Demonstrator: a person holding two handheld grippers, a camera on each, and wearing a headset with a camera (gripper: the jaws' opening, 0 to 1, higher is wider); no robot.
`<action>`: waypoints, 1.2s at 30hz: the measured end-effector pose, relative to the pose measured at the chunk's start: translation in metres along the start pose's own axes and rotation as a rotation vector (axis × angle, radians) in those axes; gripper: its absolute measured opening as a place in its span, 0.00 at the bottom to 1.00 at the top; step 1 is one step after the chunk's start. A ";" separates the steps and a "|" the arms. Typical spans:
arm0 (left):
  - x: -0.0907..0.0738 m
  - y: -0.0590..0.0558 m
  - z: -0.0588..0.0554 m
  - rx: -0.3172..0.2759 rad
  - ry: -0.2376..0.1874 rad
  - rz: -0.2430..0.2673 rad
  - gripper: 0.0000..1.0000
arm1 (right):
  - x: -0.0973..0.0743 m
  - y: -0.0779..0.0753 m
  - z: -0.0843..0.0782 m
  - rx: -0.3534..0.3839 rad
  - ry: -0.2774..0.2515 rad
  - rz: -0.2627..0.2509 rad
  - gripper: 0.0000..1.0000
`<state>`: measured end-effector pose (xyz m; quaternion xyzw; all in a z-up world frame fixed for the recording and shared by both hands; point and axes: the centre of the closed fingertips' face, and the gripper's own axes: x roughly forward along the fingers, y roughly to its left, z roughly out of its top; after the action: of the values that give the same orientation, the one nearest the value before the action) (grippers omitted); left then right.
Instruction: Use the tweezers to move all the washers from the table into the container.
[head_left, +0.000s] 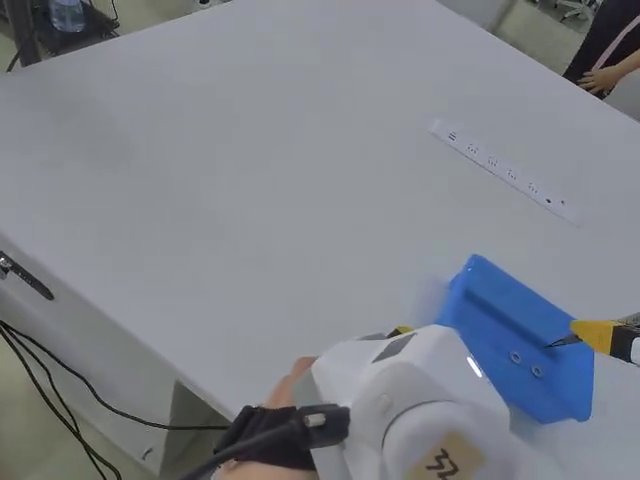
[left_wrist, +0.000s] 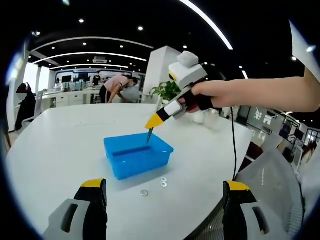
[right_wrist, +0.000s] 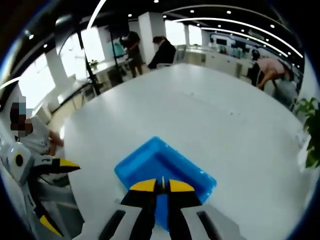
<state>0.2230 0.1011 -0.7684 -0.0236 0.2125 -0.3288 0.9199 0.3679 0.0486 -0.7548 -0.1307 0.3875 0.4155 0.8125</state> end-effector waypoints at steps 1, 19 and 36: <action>0.000 0.000 0.000 0.000 0.001 0.000 0.99 | -0.003 0.003 0.000 -0.004 -0.001 0.001 0.04; 0.001 -0.004 -0.008 0.031 0.042 -0.013 0.99 | 0.008 0.073 -0.056 0.010 0.076 0.152 0.04; 0.001 -0.003 -0.008 0.021 0.040 -0.009 0.99 | 0.023 0.063 -0.080 0.041 0.107 0.133 0.05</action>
<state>0.2189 0.0991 -0.7757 -0.0081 0.2274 -0.3357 0.9141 0.2855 0.0576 -0.8179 -0.1098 0.4467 0.4530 0.7636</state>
